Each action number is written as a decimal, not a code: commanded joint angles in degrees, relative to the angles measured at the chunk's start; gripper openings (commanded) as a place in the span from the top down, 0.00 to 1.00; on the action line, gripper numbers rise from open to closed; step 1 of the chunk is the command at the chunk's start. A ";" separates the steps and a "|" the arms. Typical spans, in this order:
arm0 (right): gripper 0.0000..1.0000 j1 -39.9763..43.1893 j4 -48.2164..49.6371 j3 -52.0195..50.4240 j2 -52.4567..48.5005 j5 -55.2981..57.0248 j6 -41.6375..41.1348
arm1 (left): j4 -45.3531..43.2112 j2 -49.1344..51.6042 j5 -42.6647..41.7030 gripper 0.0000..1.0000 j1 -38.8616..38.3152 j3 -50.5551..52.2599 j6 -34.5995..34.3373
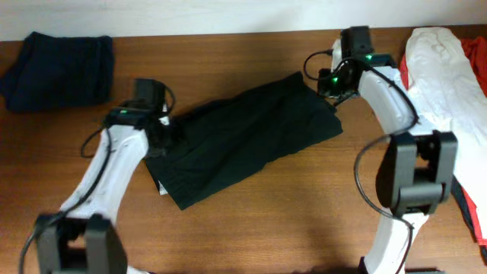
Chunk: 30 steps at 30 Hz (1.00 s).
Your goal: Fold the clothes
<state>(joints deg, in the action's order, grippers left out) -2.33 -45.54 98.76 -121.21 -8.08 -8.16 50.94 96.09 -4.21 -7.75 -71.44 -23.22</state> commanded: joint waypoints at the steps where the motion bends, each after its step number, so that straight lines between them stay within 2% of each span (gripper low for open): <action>1: 0.89 0.00 -0.15 -0.63 -5.05 -1.64 0.44 | -3.30 8.63 -2.47 0.99 -1.25 1.09 2.32; 3: 0.96 -0.02 -0.13 -0.63 -7.85 -1.64 0.44 | -6.32 13.40 -2.45 0.99 -0.81 1.09 2.32; 7: 0.96 -0.66 0.46 -0.76 -11.82 -1.62 0.39 | -8.28 19.82 -0.68 0.99 1.29 1.09 2.29; 12: 0.96 -0.68 -10.32 -0.83 -11.45 3.78 -6.32 | -3.19 20.98 6.71 0.99 3.06 1.11 0.39; 14: 0.96 -0.72 -15.23 -0.83 -10.14 1.51 -6.32 | 0.85 20.90 7.04 0.99 3.04 1.11 -2.25; 18: 0.96 -1.20 -25.27 -1.68 -6.78 1.03 -10.25 | 5.42 19.96 8.63 0.99 3.06 1.11 -3.32; 20: 0.96 -2.60 -26.73 -5.20 -2.64 1.25 -10.82 | 6.75 17.92 11.04 0.99 3.06 1.11 -3.41; 24: 0.96 -5.68 -24.46 -20.41 16.68 6.73 -17.77 | 9.11 8.09 16.50 0.99 3.69 1.11 -4.26; 25: 0.93 -5.70 -24.35 -21.75 20.59 7.78 -17.81 | 9.05 5.86 17.51 0.99 3.89 1.09 -4.09; 27: 0.37 -5.53 -23.63 -21.62 25.16 7.91 -17.14 | 7.80 2.54 17.77 0.62 3.91 0.98 -1.27; 28: 0.17 -5.55 -20.85 -21.05 27.82 6.60 -14.10 | 7.28 0.76 17.77 0.33 3.93 0.94 -0.81; 30: 0.09 -5.55 -15.69 -20.94 28.63 2.34 -11.56 | 7.02 -0.35 17.73 0.18 4.09 0.94 -0.70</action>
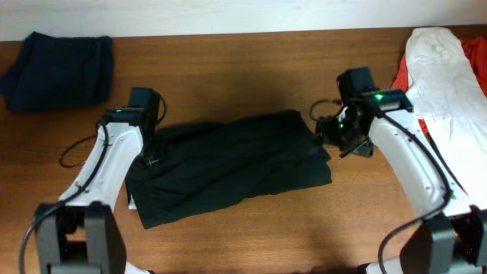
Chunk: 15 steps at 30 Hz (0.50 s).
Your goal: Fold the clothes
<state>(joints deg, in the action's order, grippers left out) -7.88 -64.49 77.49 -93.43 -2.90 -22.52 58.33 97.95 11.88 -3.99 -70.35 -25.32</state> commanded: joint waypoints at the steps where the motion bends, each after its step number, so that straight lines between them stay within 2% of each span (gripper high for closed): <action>1: 0.09 -0.02 6.34 0.31 -0.22 -5.55 2.78 | -0.46 -2.19 1.68 0.01 0.42 -0.15 1.40; 6: 0.14 -0.04 13.38 0.31 -9.35 -16.96 1.60 | -0.61 -2.19 1.68 0.01 0.42 -0.13 1.40; 9: 0.25 -0.04 17.68 0.31 -15.28 -20.57 -1.99 | -0.59 -2.19 1.66 0.01 0.42 -0.13 1.40; 15: 0.25 -0.04 28.74 0.31 -17.66 -22.36 -2.01 | -0.57 -2.19 1.62 0.01 0.42 -0.13 1.40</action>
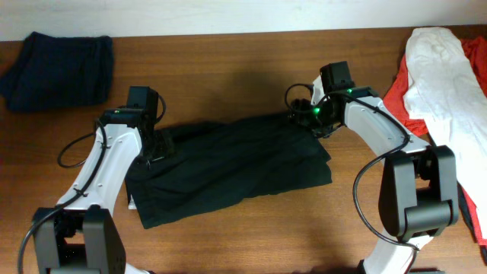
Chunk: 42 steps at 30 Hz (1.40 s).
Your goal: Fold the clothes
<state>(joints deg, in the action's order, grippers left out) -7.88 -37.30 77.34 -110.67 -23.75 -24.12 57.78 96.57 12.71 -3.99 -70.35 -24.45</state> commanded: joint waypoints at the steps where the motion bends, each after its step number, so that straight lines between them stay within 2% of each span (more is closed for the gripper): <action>1: 0.25 -0.11 2.29 0.46 -0.79 -1.49 -0.42 | -0.04 -0.81 0.61 0.01 0.42 -0.13 0.52; 3: 0.27 -0.09 4.42 0.46 -2.01 -1.33 -1.33 | -0.02 -0.81 0.63 0.01 0.42 -0.13 0.55; 4: 0.32 -0.09 4.83 0.46 -2.27 -1.33 -1.97 | 0.00 -0.81 0.63 0.01 0.42 -0.13 0.55; 5: 0.53 -0.11 5.46 0.46 -2.93 -1.33 -1.97 | 0.02 -0.81 0.63 0.01 0.42 -0.13 0.55; 6: 0.64 -0.09 6.03 0.46 -3.10 -1.31 -2.43 | 0.15 -0.81 0.63 0.01 0.42 -0.13 0.55; 8: 0.94 -0.09 7.69 0.50 -3.10 -1.36 -3.48 | 0.15 -0.81 0.63 0.01 0.42 -0.13 0.55; 9: 0.96 0.02 9.84 0.94 -3.10 -1.36 -5.31 | 0.17 -0.81 0.61 0.05 0.42 -0.13 0.52; 14: 0.94 -0.33 17.88 4.74 -3.10 -0.85 -6.56 | 0.17 -0.83 0.61 0.06 0.42 -0.15 0.52; 15: 0.57 -0.42 17.66 4.74 -3.13 1.86 -6.34 | 0.22 -0.90 0.66 0.09 0.42 -0.37 0.55; 16: 0.27 -0.35 16.65 4.76 -3.13 4.92 -6.12 | 0.39 -1.22 0.66 0.11 0.42 -0.74 0.55; 17: 0.10 -0.02 16.28 4.76 -3.13 6.75 -4.85 | 0.42 -2.32 0.66 0.11 0.42 -1.27 0.52; 18: 0.01 0.52 15.45 4.90 -3.10 7.61 -2.36 | 0.28 -4.13 0.66 0.11 0.42 -1.77 0.52; 20: 0.01 2.16 8.72 7.78 -3.10 7.91 -0.24 | -1.38 -8.79 0.57 0.22 0.42 -2.10 0.52; 21: 0.01 3.21 2.60 10.73 -3.06 7.87 -0.09 | -1.57 -10.49 -0.81 0.34 0.39 -2.10 0.55; 23: 0.01 3.74 -4.15 13.99 -3.06 5.57 3.02 | -1.36 -10.95 -9.44 0.47 0.35 -1.95 3.45; 24: 0.05 3.58 -6.97 14.75 -3.06 2.69 5.88 | -1.55 -10.03 -16.15 0.53 0.35 -1.53 6.36; 25: 0.26 3.21 -9.29 14.73 -3.06 1.25 7.06 | -1.55 -8.76 -20.41 0.63 0.35 -1.16 8.35; 26: 0.50 2.38 -11.96 14.19 -3.10 1.49 7.43 | -1.49 -6.82 -24.13 0.78 0.24 -0.94 10.78; 27: 0.68 1.55 -13.09 13.35 -3.10 1.46 7.43 | -1.16 -4.92 -26.38 0.89 0.04 -0.94 12.00; 29: 0.80 -0.24 -13.46 11.34 -3.13 1.60 7.85 | -0.39 -0.90 -27.39 0.99 -0.37 -0.94 12.37; 35: 0.83 -4.94 -7.74 4.17 -3.13 1.88 7.02 | -0.63 10.27 -27.91 0.99 -0.22 -0.94 14.95; 40: 0.86 -8.90 1.73 -3.39 -3.23 1.97 5.64 | -10.86 14.75 -21.53 0.99 3.87 -0.96 14.86; 42: 0.87 -10.03 3.52 -5.73 -3.23 6.60 2.40 | -11.43 14.69 -19.74 0.99 6.88 -1.81 13.79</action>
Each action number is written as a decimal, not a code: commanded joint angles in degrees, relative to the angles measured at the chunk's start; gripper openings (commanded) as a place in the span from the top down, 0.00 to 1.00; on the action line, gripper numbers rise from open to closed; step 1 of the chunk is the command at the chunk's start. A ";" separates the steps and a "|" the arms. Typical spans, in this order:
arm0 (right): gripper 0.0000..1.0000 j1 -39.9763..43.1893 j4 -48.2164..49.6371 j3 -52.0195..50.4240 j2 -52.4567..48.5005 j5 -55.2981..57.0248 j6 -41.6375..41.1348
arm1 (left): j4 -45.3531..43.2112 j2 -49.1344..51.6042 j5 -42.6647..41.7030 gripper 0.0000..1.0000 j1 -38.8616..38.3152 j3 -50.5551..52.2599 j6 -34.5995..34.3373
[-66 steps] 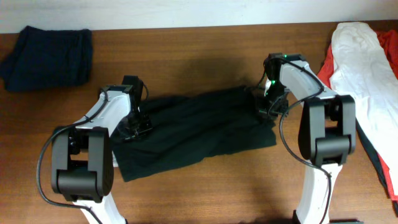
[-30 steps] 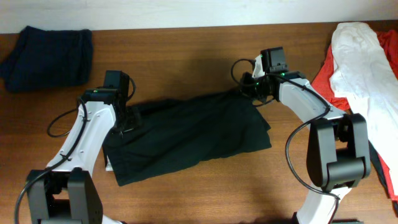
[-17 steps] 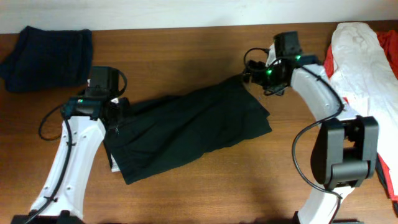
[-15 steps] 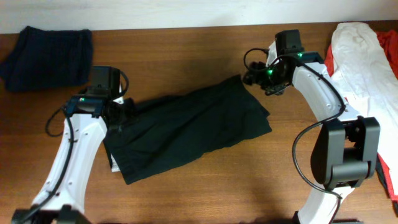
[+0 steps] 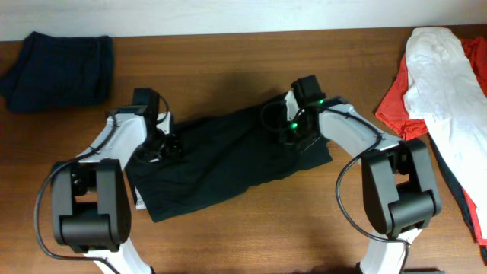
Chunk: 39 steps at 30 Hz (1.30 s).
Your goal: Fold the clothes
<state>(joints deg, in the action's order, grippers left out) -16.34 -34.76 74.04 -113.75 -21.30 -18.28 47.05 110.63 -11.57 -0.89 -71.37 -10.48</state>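
A black garment point(image 5: 221, 164) lies crumpled across the middle of the wooden table point(image 5: 228, 65), tilted up to the right. My left gripper point(image 5: 156, 147) presses into its upper left edge, and cloth bunches around the fingers. My right gripper point(image 5: 286, 129) sits on the upper right part, where a flap of cloth is doubled inward over the body. Both look shut on the cloth, though the arms partly cover the fingertips.
A folded dark navy garment point(image 5: 61, 68) lies at the far left corner. A white garment point(image 5: 441, 84) rests on a red one point(image 5: 394, 106) along the right edge. A small white label point(image 5: 138, 199) shows at the black garment's lower left.
My right gripper has moved left and slightly nearer, bringing the garment's right upper edge inward over the body. The left gripper sits a little nearer and further right. The garment's outline is narrower.
At first the garment lay stretched diagonally between both grippers, with the right one at the far right corner. Then it lay nearer and flatter, still held at both ends. After that the right gripper stood further left each time, so the right side is doubled inward.
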 commanded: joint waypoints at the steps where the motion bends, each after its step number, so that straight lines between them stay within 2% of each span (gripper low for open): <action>1: 0.88 -1.66 0.96 -2.86 -0.20 6.43 -4.46 | -0.68 0.55 4.57 0.99 4.87 -1.33 -0.15; 4: 0.90 -1.62 0.96 -5.07 -0.20 8.52 -4.98 | -0.35 -0.15 6.16 0.99 8.61 -4.57 -0.20; 8: 0.93 -1.62 0.28 -7.58 -0.92 12.76 -7.98 | 1.75 -1.92 9.94 0.99 9.31 -9.68 -0.70; 9: 0.96 -1.60 -0.55 -8.09 -1.51 14.69 -9.18 | 3.21 -3.96 13.20 0.99 9.31 -11.50 -2.56; 11: 0.96 -1.55 -3.39 -8.13 -1.57 15.17 -9.46 | 5.14 -8.59 20.41 0.99 9.31 -13.57 -5.18; 14: 0.96 -1.66 -6.60 -8.13 -0.33 17.59 -12.92 | 5.99 -16.31 24.37 0.99 9.31 -14.10 -5.38; 15: 0.96 -1.66 -7.74 -8.13 0.96 17.97 -12.96 | 7.54 -18.49 24.17 0.99 9.27 -14.10 -6.32; 18: 0.97 -1.66 -12.24 -8.13 7.87 21.03 -15.76 | 15.19 -22.47 12.70 0.99 8.68 -14.08 -6.58; 20: 0.96 -1.66 -14.80 -7.96 16.59 21.38 -16.31 | 20.06 -22.47 6.51 0.99 6.25 -13.57 -5.44; 22: 0.95 -1.66 -14.86 -7.69 24.06 20.57 -15.67 | 21.31 -22.47 3.74 0.99 2.78 -11.32 -3.80; 24: 0.47 -1.66 -8.09 -7.69 30.58 12.55 -6.23 | 19.19 -22.47 3.58 0.99 -2.23 -5.75 -6.23; 25: 0.39 -1.66 -5.05 -7.69 31.08 8.46 -2.56 | 16.72 -22.47 3.61 0.99 -3.67 -2.67 -7.98; 26: 0.41 -1.66 -3.08 -7.72 30.69 6.58 -1.62 | 14.21 -22.38 3.50 0.99 -4.52 -0.11 -8.96; 27: 0.59 -1.73 -1.27 -7.72 29.00 5.88 -1.64 | 10.25 -22.10 2.14 0.99 -5.42 3.87 -9.86; 29: 0.84 -1.73 3.54 -7.72 23.67 -1.03 -1.64 | 4.28 -21.14 -1.60 0.99 -5.62 9.77 -9.86; 30: 0.92 -1.81 6.86 -7.72 20.37 -6.45 -1.66 | 2.29 -20.44 -1.49 0.99 -5.62 12.02 -9.88; 32: 0.96 -3.41 12.98 -7.72 14.03 -12.09 -2.21 | -0.28 -17.94 -1.05 0.99 -5.31 14.97 -9.88; 36: 0.96 -9.25 18.93 -6.56 2.60 -11.63 -3.61 | -3.80 -10.60 1.79 0.99 -3.65 15.19 -9.84; 39: 0.96 -11.19 19.91 -5.77 -0.46 -8.28 -3.63 | -7.61 -7.72 2.45 0.99 -1.55 15.19 -9.86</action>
<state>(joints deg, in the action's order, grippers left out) -25.87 -15.29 66.54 -111.98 -31.09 -21.56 41.50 100.40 -10.79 -4.49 -56.45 -19.59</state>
